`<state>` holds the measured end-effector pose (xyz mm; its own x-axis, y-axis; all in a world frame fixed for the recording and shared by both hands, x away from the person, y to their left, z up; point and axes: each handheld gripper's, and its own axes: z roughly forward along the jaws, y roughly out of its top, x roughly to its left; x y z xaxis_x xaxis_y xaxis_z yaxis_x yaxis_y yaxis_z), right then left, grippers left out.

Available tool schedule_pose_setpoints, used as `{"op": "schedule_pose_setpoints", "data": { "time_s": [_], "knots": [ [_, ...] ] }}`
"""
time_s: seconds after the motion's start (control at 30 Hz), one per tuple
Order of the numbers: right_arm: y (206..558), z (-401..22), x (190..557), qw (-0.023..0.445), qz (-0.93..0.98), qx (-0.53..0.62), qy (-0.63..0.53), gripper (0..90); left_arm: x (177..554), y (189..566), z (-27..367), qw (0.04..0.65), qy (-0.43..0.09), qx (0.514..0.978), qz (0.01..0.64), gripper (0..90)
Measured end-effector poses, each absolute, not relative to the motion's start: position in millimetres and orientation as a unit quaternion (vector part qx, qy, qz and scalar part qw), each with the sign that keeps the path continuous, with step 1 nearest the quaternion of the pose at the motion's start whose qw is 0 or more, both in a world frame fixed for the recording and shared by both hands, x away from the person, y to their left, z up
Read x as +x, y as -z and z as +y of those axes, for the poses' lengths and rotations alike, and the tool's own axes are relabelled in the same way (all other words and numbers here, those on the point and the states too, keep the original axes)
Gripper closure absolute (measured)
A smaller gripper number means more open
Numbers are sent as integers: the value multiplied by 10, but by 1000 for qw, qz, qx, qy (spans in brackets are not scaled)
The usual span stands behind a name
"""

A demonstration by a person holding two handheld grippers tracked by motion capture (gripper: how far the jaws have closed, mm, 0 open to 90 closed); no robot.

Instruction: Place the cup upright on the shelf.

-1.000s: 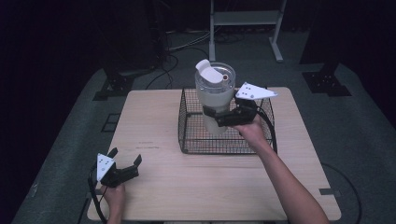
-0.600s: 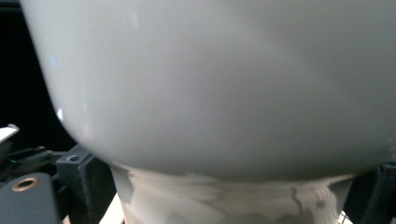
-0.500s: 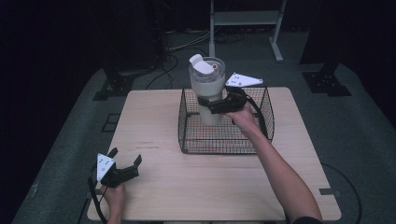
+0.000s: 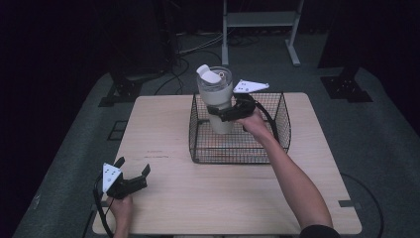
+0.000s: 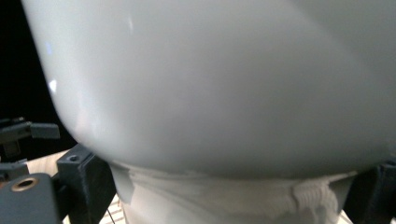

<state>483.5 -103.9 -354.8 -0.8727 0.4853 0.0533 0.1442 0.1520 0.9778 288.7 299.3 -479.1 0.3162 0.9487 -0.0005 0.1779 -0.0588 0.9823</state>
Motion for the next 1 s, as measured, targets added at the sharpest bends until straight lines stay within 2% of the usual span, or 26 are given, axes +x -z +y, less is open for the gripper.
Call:
{"op": "schedule_pose_setpoints", "data": {
  "time_s": [0.7,1.0],
  "knots": [
    [4012,-1036,5113,81,779,221,-581,80,2886,4791,3004,521,-368,624,452,0],
    [4140,-1030,5187,74,791,219,-567,80,2887,4792,3015,521,-365,624,454,0]
  ]
}}
